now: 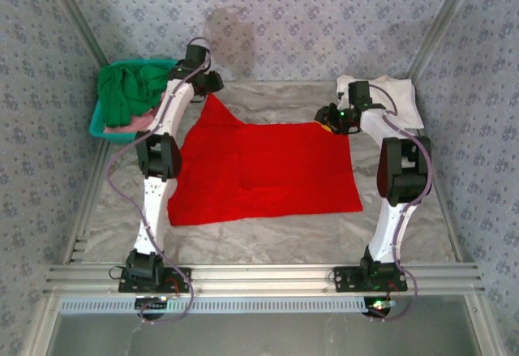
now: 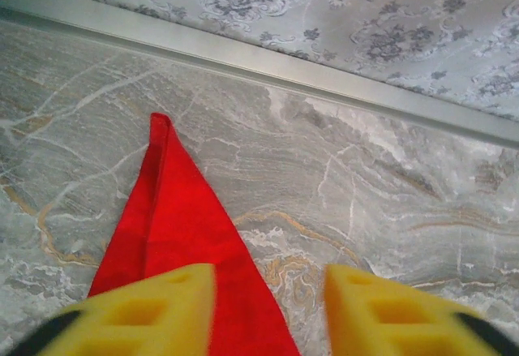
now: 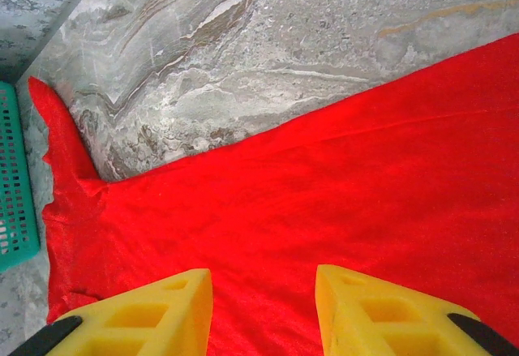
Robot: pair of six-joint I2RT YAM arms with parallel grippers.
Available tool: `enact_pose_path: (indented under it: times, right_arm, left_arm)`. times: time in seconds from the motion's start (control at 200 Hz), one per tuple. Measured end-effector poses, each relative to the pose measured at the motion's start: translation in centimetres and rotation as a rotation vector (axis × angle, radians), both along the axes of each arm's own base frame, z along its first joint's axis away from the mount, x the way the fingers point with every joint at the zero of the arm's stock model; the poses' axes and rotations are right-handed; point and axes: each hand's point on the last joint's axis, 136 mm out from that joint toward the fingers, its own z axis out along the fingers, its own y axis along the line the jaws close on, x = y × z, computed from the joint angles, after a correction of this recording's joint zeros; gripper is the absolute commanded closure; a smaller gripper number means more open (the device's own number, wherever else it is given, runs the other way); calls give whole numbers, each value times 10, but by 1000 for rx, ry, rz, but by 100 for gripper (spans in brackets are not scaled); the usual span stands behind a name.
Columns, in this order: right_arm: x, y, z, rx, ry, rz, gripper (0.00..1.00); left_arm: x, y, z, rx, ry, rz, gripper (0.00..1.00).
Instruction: Fold and stack the t-shirts
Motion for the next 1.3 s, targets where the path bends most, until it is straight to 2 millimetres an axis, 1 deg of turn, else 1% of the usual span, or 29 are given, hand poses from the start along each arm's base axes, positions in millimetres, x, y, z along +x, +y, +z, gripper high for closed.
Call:
enact_pose_path:
  times: [0.06,0.16,0.205,0.24,0.33,0.43,0.505,0.615,0.874,0.954,1.034,1.064,1.134,1.224,1.299]
  right_arm:
    - [0,0,0,1,0,1,59]
    - [0,0,1,5,-2,2,59]
    - [0,0,1,5,-2,1,59]
    - [1,-1,1,5,-2,0,59]
    - [0,-1,1,7,-2,1,59]
    - [1,-1,1,7,-2,0,59]
    - [1,-1,1,7,-2,0,59]
    - [0,-1,0,10,-1,2,59]
    - [0,0,-3,14,9,2,59]
    - [0,0,-5,14,12,2,59]
    - [0,0,-6,14,14,2,59]
    - [0,0,-6,14,15,2,59]
    - [0,0,-7,14,15,2,59]
    - [0,0,-6,14,15,2,59]
    - [0,0,-7,14,15,2,59]
  left_arm:
    - [0,4,-3,2,8,15,49]
    - [3,12,-12,6,20,30,49]
    - [4,15,-20,8,33,34,49]
    - [4,17,-27,10,44,37,47]
    - [5,21,-46,12,74,43,47]
    - [4,21,-69,8,112,40,47]
    - [3,20,-80,4,131,35,47]
    - [2,17,-87,-6,142,25,49]
    - [6,11,-93,-40,135,10,52]
    - [7,10,-96,-45,138,11,60]
    - [9,9,-97,-52,131,12,65]
    - [9,9,-97,-55,129,13,70]
    - [10,8,-95,-61,126,13,85]
    - [11,6,-91,-68,118,8,87]
    - [12,5,-88,-74,111,3,94]
